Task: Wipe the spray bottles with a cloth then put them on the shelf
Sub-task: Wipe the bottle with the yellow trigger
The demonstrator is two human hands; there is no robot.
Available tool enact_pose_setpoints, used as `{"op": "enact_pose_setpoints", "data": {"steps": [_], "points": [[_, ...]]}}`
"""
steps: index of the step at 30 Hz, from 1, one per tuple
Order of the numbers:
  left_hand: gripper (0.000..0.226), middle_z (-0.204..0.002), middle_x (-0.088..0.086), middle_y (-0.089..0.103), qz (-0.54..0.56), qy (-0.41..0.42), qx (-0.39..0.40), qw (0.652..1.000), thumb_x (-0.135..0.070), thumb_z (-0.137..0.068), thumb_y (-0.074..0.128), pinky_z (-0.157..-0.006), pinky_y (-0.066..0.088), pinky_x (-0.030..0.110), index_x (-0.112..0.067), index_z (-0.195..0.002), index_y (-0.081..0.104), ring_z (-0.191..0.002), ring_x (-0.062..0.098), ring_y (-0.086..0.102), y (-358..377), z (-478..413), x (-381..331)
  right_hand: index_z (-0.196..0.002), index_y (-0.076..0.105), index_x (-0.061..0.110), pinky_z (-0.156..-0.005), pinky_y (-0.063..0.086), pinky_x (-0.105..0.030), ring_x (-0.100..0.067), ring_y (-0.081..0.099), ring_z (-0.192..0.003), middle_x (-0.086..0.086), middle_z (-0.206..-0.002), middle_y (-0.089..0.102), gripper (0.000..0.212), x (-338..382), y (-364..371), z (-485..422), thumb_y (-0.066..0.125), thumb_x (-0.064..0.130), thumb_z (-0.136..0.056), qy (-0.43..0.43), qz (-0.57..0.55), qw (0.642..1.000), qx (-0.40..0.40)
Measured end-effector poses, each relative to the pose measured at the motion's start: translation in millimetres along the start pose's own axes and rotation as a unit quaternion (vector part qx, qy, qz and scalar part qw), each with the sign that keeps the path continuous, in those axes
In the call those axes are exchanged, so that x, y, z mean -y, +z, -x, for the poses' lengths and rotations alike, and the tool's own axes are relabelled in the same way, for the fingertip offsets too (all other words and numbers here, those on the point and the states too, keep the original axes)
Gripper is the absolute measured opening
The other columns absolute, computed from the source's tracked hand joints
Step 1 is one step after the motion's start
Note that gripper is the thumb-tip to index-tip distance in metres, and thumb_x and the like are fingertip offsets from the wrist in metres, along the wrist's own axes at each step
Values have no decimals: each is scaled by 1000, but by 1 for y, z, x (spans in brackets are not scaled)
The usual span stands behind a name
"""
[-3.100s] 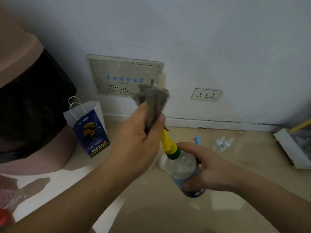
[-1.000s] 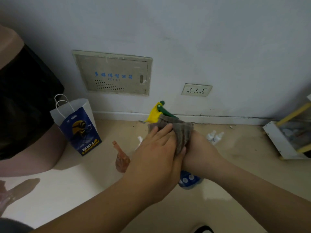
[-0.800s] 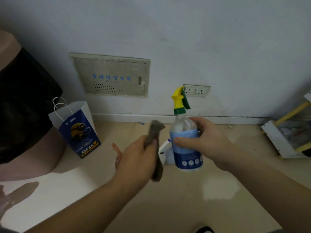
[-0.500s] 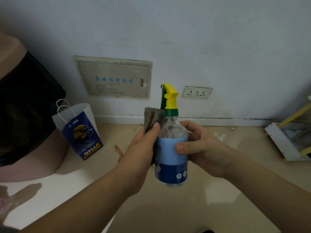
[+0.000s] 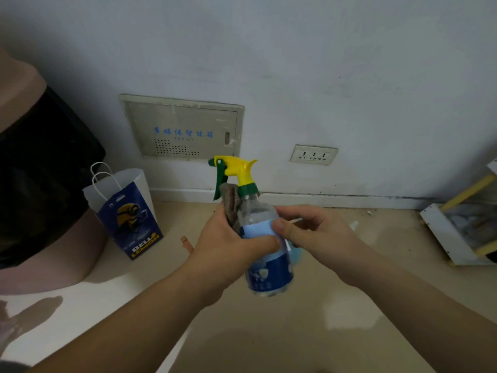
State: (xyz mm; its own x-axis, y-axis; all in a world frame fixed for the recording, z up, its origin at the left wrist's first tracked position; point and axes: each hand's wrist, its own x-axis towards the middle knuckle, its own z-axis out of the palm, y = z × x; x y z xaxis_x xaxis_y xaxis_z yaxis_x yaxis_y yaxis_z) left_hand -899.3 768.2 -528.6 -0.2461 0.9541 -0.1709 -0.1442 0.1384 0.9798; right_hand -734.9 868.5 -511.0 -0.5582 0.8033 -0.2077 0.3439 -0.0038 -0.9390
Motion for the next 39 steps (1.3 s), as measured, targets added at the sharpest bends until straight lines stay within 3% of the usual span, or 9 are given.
{"op": "enact_pose_setpoints", "data": {"steps": [4,10,17,20,24,29,31,34,39], "points": [[57,-97,-9,75,-138,45,-24,989,-2,-70,84,-73,64,26,-32,-113,62,-87,7,74,6,6,0,-105,78,26,-60,56,-37,-17,63,-69,-21,-85,67,44,9,6,0,80,51,-68,-51,11,998,-29],[54,-100,-9,62,-276,85,-33,957,-28,-63,77,-66,60,45,-44,-108,52,-82,11,67,22,16,18,-88,80,17,-77,61,-42,-18,71,-79,-4,-81,76,16,3,16,0,84,32,-85,-98,42,990,-87],[61,-104,-22,74,-199,-9,109,974,-12,-68,93,-74,55,13,-36,-116,64,-95,-8,69,14,-7,-2,-83,79,20,-79,57,-31,-11,65,-89,5,-100,61,11,4,9,6,89,16,-80,-127,57,989,-41],[52,-108,-18,76,-132,-43,161,977,-8,-75,88,-79,57,16,-31,-117,69,-101,-3,70,21,-15,-5,-83,77,16,-72,58,-25,-8,64,-90,0,-103,59,9,1,1,9,86,14,-83,-113,75,991,-7],[43,-116,-20,72,-142,35,38,989,-21,-91,76,-93,56,23,-34,-128,61,-108,-5,66,53,-14,27,-95,80,17,-83,61,-46,-22,74,-92,-9,-94,79,8,-15,-11,2,82,16,-88,-18,-32,995,-94],[38,-112,-11,68,-270,143,-2,952,-14,-104,53,-77,43,1,-32,-136,59,-93,-3,60,70,-1,53,-86,77,12,-75,57,-31,-16,68,-76,-7,-81,76,7,-33,-30,-9,79,16,-91,28,-82,975,-202],[32,-89,-15,64,-312,101,56,943,-15,-103,55,-70,43,3,-32,-127,67,-74,-1,56,66,6,55,-89,75,1,-74,54,-31,-16,62,-75,-9,-81,71,17,-37,-39,-13,81,18,-90,38,-95,966,-238],[20,-80,-8,66,-325,-38,113,938,-24,-105,50,-79,58,35,-26,-100,69,-75,6,62,60,13,56,-91,77,5,-93,58,-50,-30,71,-90,-19,-93,76,25,-38,-50,-15,85,28,-85,65,-130,952,-271],[19,-103,-2,71,-188,-108,0,976,-30,-107,49,-74,53,24,-29,-107,68,-97,13,67,50,12,32,-93,79,14,-100,57,-55,-35,71,-112,-12,-105,79,13,-30,-58,-7,82,26,-90,102,-182,941,-268]]}}
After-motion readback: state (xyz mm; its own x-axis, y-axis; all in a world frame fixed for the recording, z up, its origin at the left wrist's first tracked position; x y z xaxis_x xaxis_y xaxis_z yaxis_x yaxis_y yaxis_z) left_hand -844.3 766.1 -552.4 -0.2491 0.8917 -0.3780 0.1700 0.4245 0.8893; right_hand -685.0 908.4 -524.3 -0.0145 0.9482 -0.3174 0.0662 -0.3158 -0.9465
